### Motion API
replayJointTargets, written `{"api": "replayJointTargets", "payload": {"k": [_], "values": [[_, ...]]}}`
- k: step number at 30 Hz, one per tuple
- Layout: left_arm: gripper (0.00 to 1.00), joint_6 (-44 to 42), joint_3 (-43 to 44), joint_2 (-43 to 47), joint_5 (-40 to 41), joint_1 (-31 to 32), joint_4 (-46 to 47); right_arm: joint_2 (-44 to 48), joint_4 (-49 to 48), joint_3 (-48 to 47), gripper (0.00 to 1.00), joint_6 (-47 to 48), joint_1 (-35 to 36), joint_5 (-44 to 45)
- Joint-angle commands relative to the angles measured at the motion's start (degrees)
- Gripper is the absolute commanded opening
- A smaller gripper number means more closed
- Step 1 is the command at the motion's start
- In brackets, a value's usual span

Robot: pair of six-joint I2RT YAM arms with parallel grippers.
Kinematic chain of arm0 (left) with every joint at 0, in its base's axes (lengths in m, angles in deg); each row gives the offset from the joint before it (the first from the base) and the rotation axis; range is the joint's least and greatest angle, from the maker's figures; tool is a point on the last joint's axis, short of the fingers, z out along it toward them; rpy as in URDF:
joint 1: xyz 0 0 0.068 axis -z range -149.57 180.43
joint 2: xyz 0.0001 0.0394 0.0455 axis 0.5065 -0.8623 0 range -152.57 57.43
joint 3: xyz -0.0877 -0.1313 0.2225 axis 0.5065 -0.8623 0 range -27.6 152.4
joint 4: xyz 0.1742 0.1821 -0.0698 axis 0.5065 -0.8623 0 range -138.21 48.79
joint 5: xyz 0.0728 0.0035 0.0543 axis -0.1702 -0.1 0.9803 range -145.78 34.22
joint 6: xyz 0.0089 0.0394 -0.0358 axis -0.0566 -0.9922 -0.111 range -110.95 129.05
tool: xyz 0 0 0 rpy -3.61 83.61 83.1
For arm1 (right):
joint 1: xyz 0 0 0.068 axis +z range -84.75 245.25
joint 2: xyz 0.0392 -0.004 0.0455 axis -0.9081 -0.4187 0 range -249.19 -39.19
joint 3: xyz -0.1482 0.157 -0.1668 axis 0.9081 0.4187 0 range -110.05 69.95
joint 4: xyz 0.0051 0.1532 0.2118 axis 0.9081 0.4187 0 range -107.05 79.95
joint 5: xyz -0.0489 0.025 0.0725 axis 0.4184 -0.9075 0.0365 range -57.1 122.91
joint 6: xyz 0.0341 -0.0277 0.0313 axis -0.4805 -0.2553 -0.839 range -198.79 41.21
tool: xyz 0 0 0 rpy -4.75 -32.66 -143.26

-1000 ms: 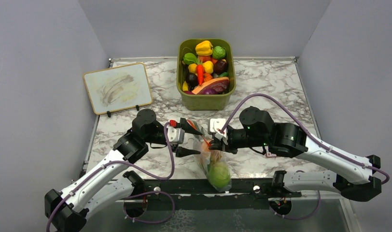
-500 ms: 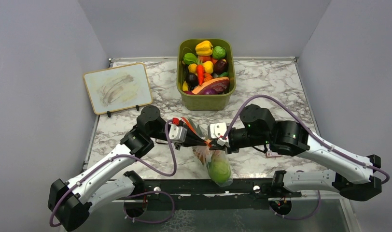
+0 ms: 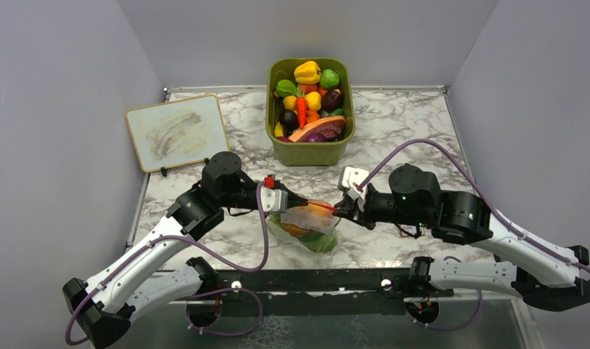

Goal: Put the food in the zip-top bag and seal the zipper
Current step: Zip the zipper food storage bag at the center of the board, then place the zipper food storage bag at the center of the board.

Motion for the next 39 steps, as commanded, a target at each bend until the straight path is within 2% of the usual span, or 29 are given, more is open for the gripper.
{"api": "replayJointTargets", "payload": {"k": [1,9,10,14,16,21,23,27,30,34,39], "values": [[0.00,-0.97,-2.76,0.75,12.58,-2.47,-7.64,6.39,6.79,2.59,0.01,-5.28,0.01,1.78],[0.00,-1.47,-3.07,2.27,8.78,-2.47,-6.81,5.38,-1.43,7.96,0.01,-5.71,0.03,-0.52],[0.00,-1.64,-2.53,2.40,7.78,-2.47,-6.95,5.30,-2.07,8.01,0.03,-4.92,0.00,-1.02],[0.00,-1.90,-0.69,2.52,5.73,-2.46,-7.84,5.13,-3.42,8.49,0.30,-5.75,0.07,3.73],[0.00,-1.78,-0.44,2.50,6.47,-2.44,-7.88,4.80,-3.93,8.11,0.44,-9.39,0.04,6.86],[0.00,-1.87,-0.40,1.88,8.45,-2.46,-7.96,5.18,-7.16,7.23,0.58,-19.00,0.02,8.77],[0.00,-1.72,-0.49,1.48,8.79,-2.47,-7.59,6.42,-9.45,7.78,0.58,-21.88,0.03,10.82],[0.00,-0.79,-0.17,0.70,10.20,-2.47,-6.23,10.43,-15.31,10.54,0.58,-31.96,0.06,21.29],[0.00,1.55,-0.26,-0.03,12.59,-2.47,-3.72,11.62,-15.30,10.04,0.58,-37.51,0.06,27.09],[0.00,8.30,-1.57,-1.28,20.11,-2.51,1.00,12.21,-14.27,9.03,0.59,-39.59,0.01,30.25],[0.00,13.65,-2.72,-4.01,20.39,-2.64,4.66,13.01,-15.35,10.35,0.61,-39.58,0.02,31.61]]}}
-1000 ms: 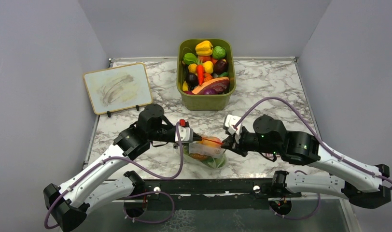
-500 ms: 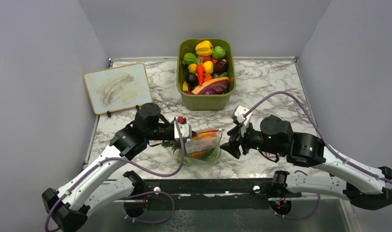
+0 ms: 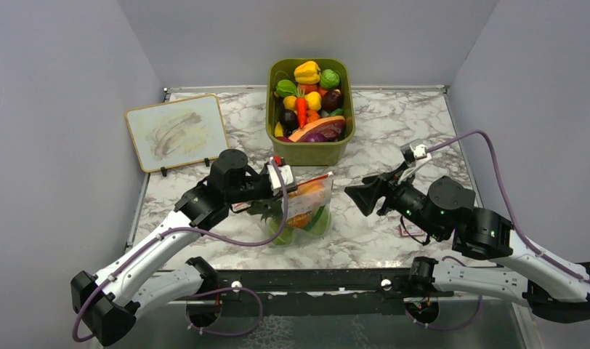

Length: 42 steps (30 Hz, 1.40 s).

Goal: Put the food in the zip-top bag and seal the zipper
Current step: Place the zipper food storage bag at the center of the board, then reset both arms

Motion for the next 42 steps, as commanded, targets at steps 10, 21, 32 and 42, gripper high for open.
{"api": "replayJointTargets", "payload": {"k": [10,21,32,42], "values": [[0.16,11.30,3.07,-6.46,13.86,-1.13,3.89,0.75,-2.35,1.71,0.65,-1.33,0.05,3.54],[0.55,11.29,6.08,-7.33,19.82,-1.28,3.54,0.54,-1.92,1.86,0.74,-0.12,-0.01,3.57],[0.60,13.60,4.58,-3.45,22.68,-1.23,3.59,0.65,-2.69,6.64,0.75,-1.95,0.06,3.56],[0.71,25.41,-5.99,4.70,33.83,-1.25,1.69,-4.82,-8.55,13.26,0.74,-7.23,0.06,-3.00]]}}
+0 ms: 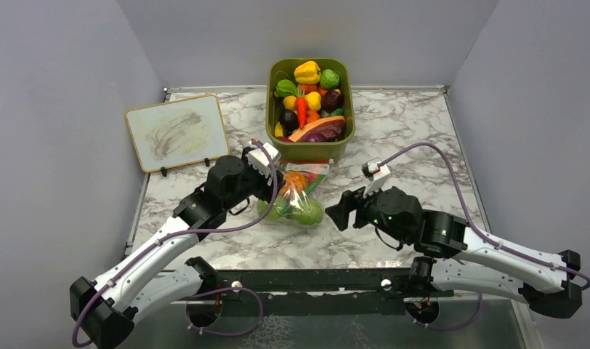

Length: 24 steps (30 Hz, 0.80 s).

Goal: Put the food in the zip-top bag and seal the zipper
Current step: Reset both arms

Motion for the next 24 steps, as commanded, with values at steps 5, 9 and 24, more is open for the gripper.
{"api": "replayJointTargets", "payload": {"k": [5,9,24], "values": [[0.99,10.55,-3.11,10.04,9.93,-0.22,-5.21,-2.84,-1.78,-1.93,0.95,-2.05,0.04,0.10],[0.99,12.61,1.53,13.30,10.92,-0.18,-8.98,-1.19,0.95,-4.76,0.98,-1.81,0.04,2.62],[0.99,13.04,9.48,20.54,19.81,-0.22,-10.75,8.24,7.87,-12.90,1.00,-1.87,0.04,9.59]]}}
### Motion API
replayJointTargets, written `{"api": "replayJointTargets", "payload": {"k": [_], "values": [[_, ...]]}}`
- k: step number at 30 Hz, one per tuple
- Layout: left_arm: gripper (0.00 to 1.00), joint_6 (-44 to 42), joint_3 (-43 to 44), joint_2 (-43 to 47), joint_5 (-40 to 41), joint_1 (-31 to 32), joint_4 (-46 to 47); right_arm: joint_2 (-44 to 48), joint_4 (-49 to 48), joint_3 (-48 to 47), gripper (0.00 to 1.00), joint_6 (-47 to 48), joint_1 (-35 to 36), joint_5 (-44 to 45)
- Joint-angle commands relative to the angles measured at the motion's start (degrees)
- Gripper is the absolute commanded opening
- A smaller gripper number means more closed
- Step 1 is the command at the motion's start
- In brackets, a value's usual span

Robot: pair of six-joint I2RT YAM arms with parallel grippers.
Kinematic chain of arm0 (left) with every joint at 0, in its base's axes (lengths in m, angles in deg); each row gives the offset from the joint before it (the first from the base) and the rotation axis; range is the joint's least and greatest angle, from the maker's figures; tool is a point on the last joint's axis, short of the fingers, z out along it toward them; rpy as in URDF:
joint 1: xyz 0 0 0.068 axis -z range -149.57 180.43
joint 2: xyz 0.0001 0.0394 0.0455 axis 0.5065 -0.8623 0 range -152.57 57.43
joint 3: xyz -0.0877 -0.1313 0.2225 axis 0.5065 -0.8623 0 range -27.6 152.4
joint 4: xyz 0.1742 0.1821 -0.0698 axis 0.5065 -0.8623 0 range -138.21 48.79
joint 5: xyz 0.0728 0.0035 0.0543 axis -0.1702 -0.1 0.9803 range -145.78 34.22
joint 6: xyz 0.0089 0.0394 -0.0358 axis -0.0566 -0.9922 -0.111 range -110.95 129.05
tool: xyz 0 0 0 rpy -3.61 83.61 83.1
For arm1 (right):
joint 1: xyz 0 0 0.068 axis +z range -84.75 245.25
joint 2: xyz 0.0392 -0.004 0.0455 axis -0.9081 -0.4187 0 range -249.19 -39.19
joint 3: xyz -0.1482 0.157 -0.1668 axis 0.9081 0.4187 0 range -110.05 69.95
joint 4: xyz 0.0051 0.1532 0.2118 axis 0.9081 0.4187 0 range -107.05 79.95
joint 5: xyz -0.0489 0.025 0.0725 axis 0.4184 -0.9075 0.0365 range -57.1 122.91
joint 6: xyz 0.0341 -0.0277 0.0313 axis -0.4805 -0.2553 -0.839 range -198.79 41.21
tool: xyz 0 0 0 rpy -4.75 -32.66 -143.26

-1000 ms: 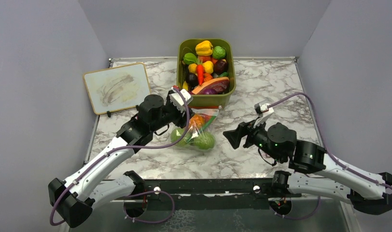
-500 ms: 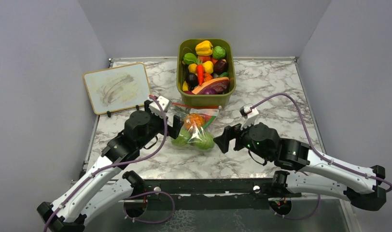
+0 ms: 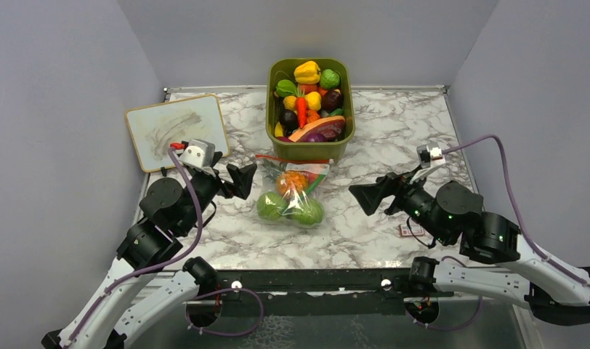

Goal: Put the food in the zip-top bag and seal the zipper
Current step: Reset both arms

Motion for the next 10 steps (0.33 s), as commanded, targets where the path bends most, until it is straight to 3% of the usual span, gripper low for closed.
{"api": "replayJointTargets", "payload": {"k": [1,10], "values": [[0.99,-0.30,2.44,0.55,4.28,-0.21,-0.71,2.35,0.78,-0.85,1.00,0.81,0.01,2.83],[0.99,1.19,1.86,-0.98,3.01,-0.22,-1.38,3.82,0.01,-0.47,1.00,0.58,0.00,2.83]]}}
